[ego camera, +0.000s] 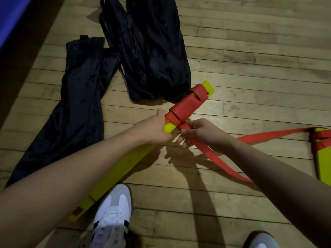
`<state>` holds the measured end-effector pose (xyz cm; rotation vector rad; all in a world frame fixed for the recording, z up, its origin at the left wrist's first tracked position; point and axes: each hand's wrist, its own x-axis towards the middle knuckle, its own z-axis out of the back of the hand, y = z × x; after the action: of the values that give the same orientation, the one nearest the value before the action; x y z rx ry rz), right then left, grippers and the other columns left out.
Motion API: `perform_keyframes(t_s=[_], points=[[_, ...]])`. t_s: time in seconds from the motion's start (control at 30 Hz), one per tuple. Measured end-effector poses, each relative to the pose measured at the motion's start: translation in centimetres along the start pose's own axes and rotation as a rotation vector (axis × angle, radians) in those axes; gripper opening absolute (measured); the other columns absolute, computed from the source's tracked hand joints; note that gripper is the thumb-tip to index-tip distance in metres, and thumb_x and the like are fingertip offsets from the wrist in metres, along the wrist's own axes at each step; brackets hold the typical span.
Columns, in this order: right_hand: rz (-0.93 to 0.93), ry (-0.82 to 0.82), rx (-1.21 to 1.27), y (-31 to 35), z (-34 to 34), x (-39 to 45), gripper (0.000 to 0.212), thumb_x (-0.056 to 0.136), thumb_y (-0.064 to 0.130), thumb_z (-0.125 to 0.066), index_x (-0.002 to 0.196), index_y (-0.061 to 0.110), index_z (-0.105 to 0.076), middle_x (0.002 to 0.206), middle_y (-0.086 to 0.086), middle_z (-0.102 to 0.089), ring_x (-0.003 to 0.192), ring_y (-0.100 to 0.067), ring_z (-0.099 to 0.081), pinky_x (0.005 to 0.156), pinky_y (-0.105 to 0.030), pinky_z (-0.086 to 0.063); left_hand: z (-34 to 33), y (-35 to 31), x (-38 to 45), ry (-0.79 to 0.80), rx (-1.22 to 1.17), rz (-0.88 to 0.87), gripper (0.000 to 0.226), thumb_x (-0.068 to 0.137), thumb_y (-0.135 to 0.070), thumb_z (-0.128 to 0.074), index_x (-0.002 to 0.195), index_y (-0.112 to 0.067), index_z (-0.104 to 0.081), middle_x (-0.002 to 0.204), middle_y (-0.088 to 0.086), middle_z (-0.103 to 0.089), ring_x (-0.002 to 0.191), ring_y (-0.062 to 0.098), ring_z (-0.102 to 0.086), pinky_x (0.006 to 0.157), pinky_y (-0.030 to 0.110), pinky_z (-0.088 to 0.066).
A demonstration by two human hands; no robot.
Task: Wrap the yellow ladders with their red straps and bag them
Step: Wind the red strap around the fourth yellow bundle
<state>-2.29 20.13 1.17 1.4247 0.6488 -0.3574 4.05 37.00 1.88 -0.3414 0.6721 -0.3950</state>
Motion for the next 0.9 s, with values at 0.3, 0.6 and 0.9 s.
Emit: perform_keyframes(t_s=[0.3, 0.6, 0.9], points=[[-0.016, -0.117, 0.021, 0.2, -0.2, 0.2, 0.012, 0.097, 0.002, -0.050, 0.094, -0.005, -0.059, 0.075, -0.017, -0.066, 0.058, -0.024, -0.066, 0.060, -0.033, -0.056, -1.6, -0.9, -0.8, -0.205, -0.078, -0.027, 0.043, 0.083, -0.019, -0.065, 0.101, -0.020, -0.026, 0.086, 0.004, -0.056, 0.070, 0.023, -0.059, 0.058, 0.032, -0.046], [0.048, -0.119, 0.097, 0.8, -1.2, 0.2, 0.020, 0.099, 0.005, -0.045, 0.082, 0.003, -0.055, 0.061, -0.009, -0.058, 0.052, -0.020, -0.057, 0.056, -0.029, -0.048, -1.8, -1.1, -0.6, -0.274, -0.041, -0.018, 0.048, 0.086, -0.011, -0.061, 0.117, -0.015, -0.025, 0.088, 0.005, -0.055, 0.067, 0.023, -0.059, 0.056, 0.034, -0.049], [0.101, -0.123, 0.119, 0.9, -0.9, 0.4, 0.020, 0.100, 0.008, -0.046, 0.085, 0.002, -0.058, 0.063, -0.008, -0.059, 0.053, -0.019, -0.057, 0.056, -0.027, -0.049, -0.9, -1.6, 0.1, -0.185, 0.001, 0.019, 0.071, 0.086, -0.015, -0.060, 0.138, -0.017, -0.011, 0.102, 0.013, -0.056, 0.079, 0.028, -0.059, 0.066, 0.038, -0.049]])
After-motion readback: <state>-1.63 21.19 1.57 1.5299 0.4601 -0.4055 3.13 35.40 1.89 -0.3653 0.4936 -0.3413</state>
